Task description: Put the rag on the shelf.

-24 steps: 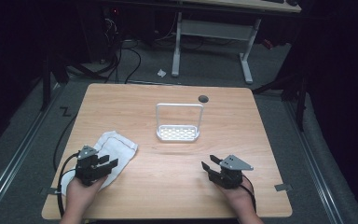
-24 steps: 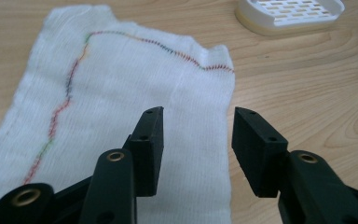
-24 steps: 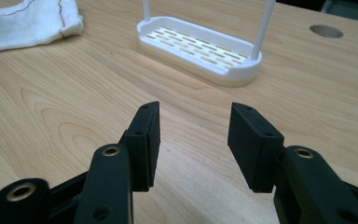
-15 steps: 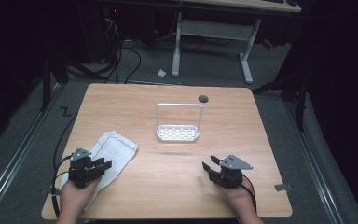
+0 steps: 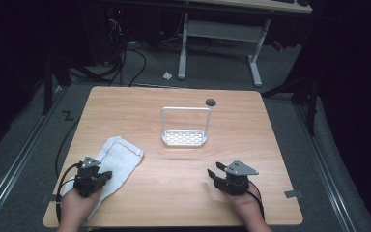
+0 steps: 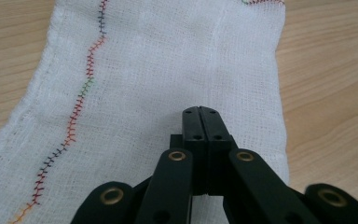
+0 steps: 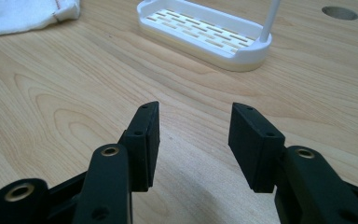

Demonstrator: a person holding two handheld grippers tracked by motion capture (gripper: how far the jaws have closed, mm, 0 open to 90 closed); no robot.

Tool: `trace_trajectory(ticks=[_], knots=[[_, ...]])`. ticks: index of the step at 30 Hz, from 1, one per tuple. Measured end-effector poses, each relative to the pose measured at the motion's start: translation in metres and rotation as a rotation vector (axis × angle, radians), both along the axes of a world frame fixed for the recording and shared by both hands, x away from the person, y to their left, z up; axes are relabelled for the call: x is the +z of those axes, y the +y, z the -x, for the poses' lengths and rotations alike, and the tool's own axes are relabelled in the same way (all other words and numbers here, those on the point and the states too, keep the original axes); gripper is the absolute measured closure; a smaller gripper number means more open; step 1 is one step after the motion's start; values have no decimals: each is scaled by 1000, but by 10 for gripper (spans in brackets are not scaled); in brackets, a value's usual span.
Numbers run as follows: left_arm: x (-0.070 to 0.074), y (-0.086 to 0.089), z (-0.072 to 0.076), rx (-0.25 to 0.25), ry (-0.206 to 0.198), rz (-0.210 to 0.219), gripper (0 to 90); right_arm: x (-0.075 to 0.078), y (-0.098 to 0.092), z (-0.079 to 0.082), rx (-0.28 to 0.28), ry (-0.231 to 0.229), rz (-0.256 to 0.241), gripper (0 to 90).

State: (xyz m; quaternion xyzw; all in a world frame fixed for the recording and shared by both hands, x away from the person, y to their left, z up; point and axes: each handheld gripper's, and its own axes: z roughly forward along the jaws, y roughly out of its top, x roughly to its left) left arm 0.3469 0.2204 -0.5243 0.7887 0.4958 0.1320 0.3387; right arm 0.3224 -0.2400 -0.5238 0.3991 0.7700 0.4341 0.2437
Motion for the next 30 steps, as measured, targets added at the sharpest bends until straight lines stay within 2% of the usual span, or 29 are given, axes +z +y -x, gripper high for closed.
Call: trace_trajectory(ticks=[4,6,10,13,17,19,22,23,24,25,27,28,29,30], knots=[[0,-9,3,-35,14,11,900,-1,-1,-1,-2,11,-4,535],[1,-21,5,-85,34,28,900,0,-1,-1,0,9,-5,535],[1,-43,11,-156,38,23,900,0,-1,-1,3,8,-4,535],[0,-59,15,-209,51,41,899,-1,0,-1,3,11,-4,535],[0,-78,21,-267,56,48,900,-1,1,-1,7,12,1,535],[0,-83,23,-284,55,52,900,-1,2,-1,12,13,1,537],[-2,-99,29,-336,64,81,900,-2,4,0,23,15,6,539],[-2,-99,29,-336,64,81,900,-2,5,0,28,15,7,542],[-4,-111,34,-338,80,124,900,-2,6,0,29,18,6,543],[-3,-113,34,-366,71,103,899,-2,7,1,34,19,6,546],[3,-111,32,-379,38,86,832,-1,9,2,42,17,6,551],[3,-111,32,-379,38,86,829,-1,9,2,42,17,6,551],[14,-97,28,-322,-19,98,830,-1,13,4,54,21,4,560],[17,-86,24,-279,-40,100,830,0,15,6,64,22,-3,566]])
